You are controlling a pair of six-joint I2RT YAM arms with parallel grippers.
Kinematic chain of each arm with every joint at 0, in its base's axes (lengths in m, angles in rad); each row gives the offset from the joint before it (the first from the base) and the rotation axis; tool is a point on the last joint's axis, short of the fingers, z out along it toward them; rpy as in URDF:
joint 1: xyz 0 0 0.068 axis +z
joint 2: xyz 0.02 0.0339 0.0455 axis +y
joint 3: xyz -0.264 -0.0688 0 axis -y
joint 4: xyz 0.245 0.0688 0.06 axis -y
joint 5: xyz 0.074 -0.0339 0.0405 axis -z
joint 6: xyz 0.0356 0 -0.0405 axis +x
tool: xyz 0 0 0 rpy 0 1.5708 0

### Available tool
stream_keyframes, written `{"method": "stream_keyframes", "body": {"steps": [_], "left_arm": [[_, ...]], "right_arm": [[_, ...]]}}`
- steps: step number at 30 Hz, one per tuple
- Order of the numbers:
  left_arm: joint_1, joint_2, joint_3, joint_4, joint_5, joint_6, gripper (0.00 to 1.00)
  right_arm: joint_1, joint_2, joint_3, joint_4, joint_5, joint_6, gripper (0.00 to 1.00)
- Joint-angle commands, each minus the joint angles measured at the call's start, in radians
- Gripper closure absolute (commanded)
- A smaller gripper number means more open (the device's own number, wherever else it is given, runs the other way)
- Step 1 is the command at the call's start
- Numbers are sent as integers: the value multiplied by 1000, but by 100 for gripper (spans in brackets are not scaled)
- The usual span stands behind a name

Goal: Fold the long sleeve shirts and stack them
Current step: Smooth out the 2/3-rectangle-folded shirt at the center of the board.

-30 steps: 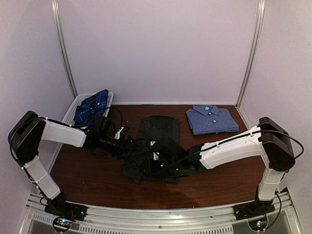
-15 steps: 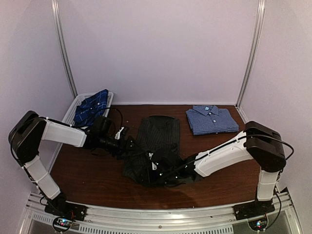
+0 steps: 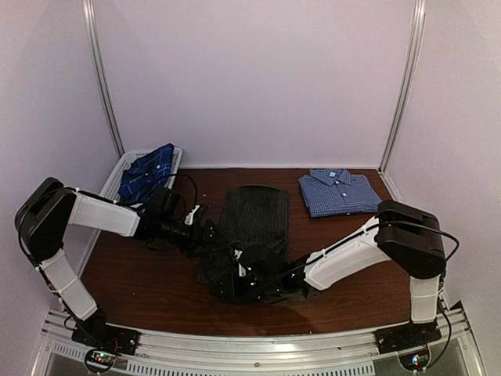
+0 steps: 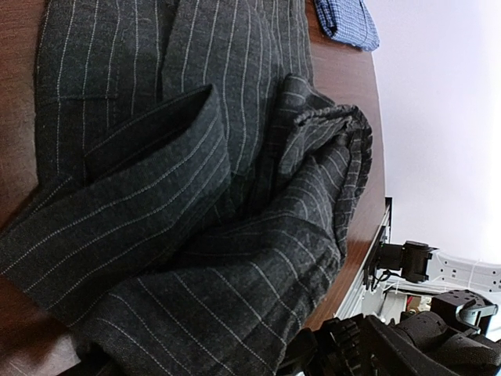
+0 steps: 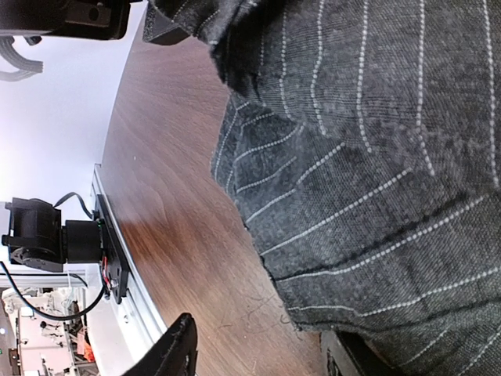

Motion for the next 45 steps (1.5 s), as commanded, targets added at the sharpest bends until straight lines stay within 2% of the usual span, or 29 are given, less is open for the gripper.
{"method": "stream_keyframes", "body": {"steps": [1, 4, 11, 20, 32, 45], "left_arm": [[-3, 6, 21, 15, 14, 18, 11], [-3, 4, 18, 15, 16, 20, 11], [-3, -5, 9, 16, 13, 22, 11], [-3, -14, 25, -10, 1, 46, 10], [14, -18, 63, -36, -24, 63, 3], [75, 12, 160, -44, -56, 87, 2]], "right_arm": [[-3, 21, 11, 25, 36, 38, 48], [-3, 12, 11, 40, 44, 44, 53], [-4, -14, 30, 38, 62, 42, 78], [-27, -59, 48, -23, 135, 11, 99], [-113, -119, 59, -75, 180, -50, 100], [-245, -125, 97, -134, 217, -149, 100]]}}
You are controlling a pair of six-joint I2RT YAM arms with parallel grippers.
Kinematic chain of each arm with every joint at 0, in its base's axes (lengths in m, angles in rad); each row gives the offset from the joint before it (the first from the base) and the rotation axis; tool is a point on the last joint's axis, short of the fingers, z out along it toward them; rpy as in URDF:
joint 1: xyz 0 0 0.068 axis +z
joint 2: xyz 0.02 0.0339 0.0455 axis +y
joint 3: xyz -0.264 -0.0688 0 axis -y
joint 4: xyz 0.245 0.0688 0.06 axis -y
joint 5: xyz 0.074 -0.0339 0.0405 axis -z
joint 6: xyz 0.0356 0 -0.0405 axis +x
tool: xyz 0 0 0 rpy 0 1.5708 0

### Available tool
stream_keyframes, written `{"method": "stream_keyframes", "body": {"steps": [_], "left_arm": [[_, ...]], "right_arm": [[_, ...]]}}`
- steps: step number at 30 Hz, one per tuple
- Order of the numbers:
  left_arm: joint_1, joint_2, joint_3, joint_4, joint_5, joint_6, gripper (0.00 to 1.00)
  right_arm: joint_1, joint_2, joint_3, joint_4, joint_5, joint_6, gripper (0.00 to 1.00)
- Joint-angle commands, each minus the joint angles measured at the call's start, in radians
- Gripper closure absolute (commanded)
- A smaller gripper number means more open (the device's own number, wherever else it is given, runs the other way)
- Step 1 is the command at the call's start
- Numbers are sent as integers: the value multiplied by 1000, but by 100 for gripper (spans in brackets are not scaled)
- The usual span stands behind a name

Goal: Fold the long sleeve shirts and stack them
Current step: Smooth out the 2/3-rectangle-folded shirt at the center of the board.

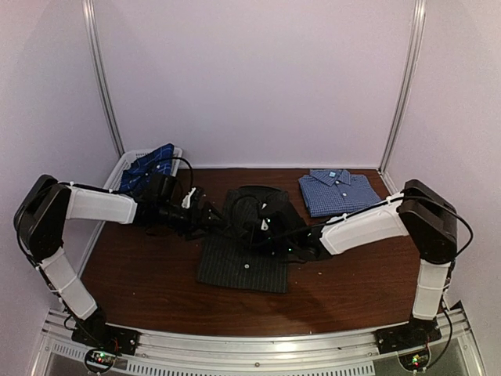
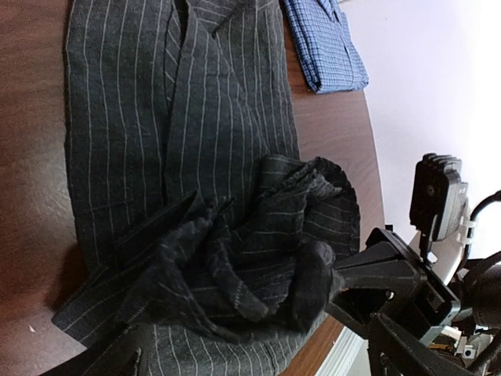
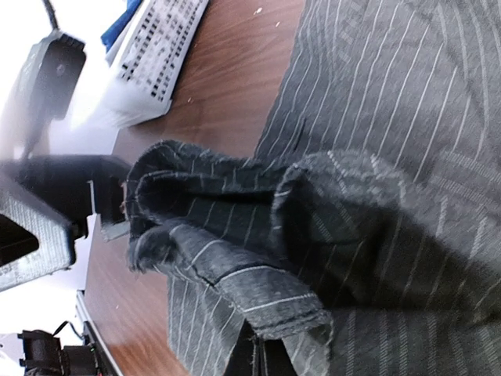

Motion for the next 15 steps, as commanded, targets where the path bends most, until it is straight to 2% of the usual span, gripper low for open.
{"method": "stream_keyframes", "body": {"steps": [1, 7, 8, 12, 15], "left_arm": [[22, 11, 49, 13, -34, 36, 2], [28, -8, 67, -66, -117, 84, 2], [29, -15, 67, -76, -130, 92, 2], [28, -56, 45, -93, -156, 122, 2], [28, -100, 15, -103, -175, 145, 2]], "right_arm": [[-33, -15, 63, -40, 36, -70, 100], [-74, 27, 153, -106, 56, -143, 100], [-83, 33, 168, -120, 60, -155, 95], [-119, 30, 241, -198, 54, -219, 60], [-121, -20, 266, -275, 78, -285, 46]]}}
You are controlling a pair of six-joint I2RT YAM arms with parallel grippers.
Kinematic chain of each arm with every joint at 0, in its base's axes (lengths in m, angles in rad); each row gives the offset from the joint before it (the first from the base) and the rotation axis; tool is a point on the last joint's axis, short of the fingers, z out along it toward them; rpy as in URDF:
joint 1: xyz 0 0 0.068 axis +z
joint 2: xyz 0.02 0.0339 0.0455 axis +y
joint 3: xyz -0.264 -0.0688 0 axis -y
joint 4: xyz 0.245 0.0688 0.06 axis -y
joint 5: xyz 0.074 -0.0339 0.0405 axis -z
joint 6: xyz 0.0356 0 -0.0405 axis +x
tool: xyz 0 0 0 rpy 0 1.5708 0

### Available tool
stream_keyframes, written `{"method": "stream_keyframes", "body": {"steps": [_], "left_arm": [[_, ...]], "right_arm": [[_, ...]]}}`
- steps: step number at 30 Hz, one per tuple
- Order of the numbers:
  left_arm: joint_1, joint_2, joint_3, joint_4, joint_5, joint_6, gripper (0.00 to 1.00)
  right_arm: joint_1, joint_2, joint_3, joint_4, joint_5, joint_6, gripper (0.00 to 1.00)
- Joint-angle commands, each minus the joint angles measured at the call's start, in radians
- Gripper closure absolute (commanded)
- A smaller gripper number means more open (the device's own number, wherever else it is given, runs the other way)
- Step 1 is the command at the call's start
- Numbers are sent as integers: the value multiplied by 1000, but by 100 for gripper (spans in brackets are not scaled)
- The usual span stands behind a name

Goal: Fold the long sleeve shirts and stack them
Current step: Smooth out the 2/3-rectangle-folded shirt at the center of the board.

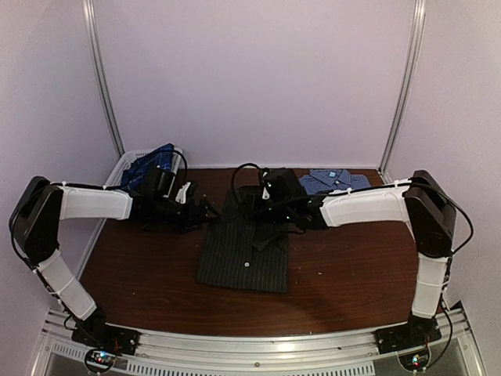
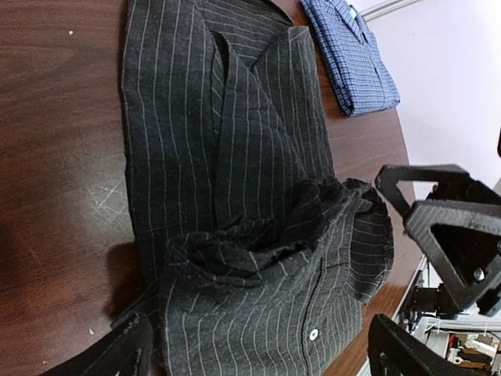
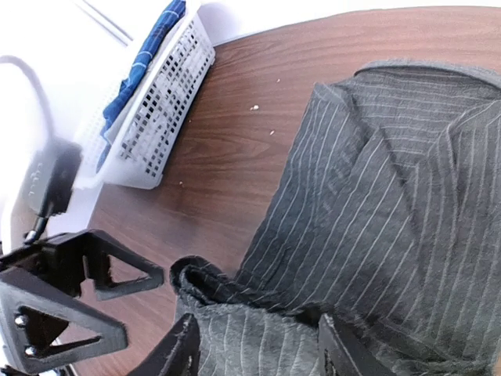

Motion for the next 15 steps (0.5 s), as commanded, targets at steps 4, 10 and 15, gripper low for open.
{"method": "stream_keyframes", "body": {"steps": [4, 10, 15], "left_arm": [[7, -158, -75, -9, -50, 76, 2], [-39, -253, -130, -9, -70, 85, 7], [-146, -267, -149, 37, -108, 68, 21]], "right_arm": [[-16, -149, -9, -202, 115, -157, 36], [-6, -326, -221, -236, 139, -171, 42], [62, -379, -332, -224, 105, -129, 64]]}}
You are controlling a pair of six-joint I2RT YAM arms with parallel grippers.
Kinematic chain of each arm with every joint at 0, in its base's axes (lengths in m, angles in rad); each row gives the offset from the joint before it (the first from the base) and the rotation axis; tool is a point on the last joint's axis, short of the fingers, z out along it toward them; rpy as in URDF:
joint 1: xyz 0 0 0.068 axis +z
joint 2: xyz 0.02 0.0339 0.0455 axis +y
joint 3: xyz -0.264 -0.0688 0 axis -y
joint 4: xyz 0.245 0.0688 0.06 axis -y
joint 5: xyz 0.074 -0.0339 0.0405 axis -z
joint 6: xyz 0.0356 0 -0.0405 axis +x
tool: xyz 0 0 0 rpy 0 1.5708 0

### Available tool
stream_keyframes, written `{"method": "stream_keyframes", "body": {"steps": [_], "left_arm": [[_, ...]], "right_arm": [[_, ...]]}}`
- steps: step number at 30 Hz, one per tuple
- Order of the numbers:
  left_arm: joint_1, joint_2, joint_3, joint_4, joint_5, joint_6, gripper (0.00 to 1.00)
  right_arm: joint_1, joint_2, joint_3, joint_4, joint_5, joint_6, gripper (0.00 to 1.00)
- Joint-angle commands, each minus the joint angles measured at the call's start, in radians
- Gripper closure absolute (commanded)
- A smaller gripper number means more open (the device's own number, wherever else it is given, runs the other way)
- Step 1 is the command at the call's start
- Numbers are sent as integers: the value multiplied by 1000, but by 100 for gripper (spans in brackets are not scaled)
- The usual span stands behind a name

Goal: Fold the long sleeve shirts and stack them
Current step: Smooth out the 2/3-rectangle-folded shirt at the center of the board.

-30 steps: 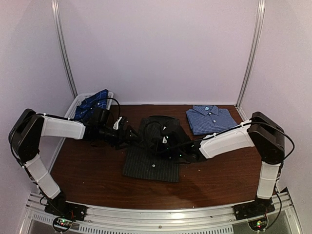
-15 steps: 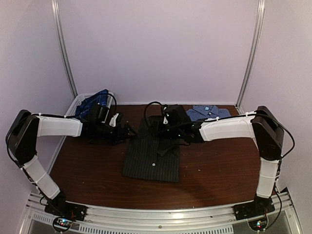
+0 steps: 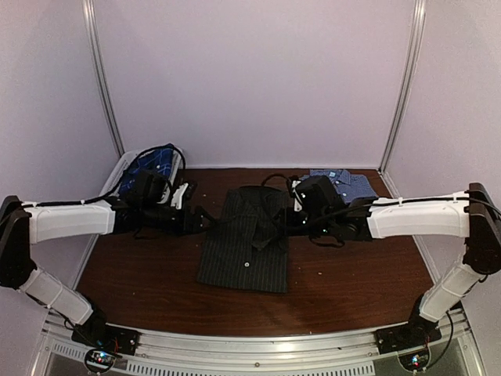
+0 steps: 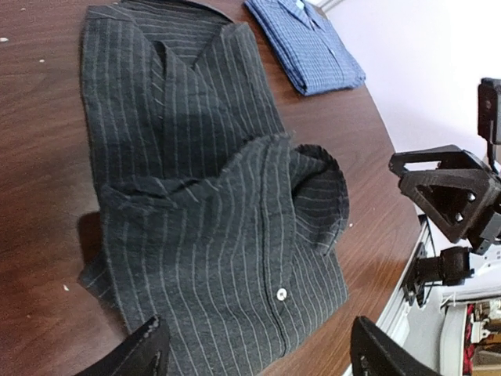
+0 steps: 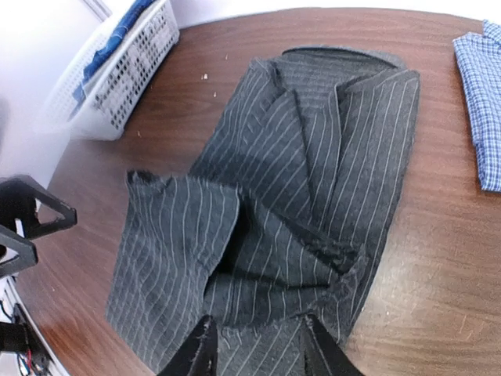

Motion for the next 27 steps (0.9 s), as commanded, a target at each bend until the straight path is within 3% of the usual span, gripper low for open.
{"method": "stream_keyframes", "body": {"steps": [1, 7, 15, 20, 27], "left_arm": [[-104, -7, -21, 70, -51, 1, 25], [-211, 105, -6, 185, -63, -21, 49], [-251, 253, 28, 244, -102, -8, 85], [-265, 325, 35, 249, -120, 11, 91], [-279, 369, 18, 256, -129, 12, 94]], "right_arm": [[65, -6, -82, -15, -13, 23, 69], [88, 60, -111, 53, -64, 54, 88], [71, 187, -35, 86, -105, 51, 92], [19, 257, 43, 90, -105, 36, 91], [-88, 371, 202, 30, -92, -3, 76]]}}
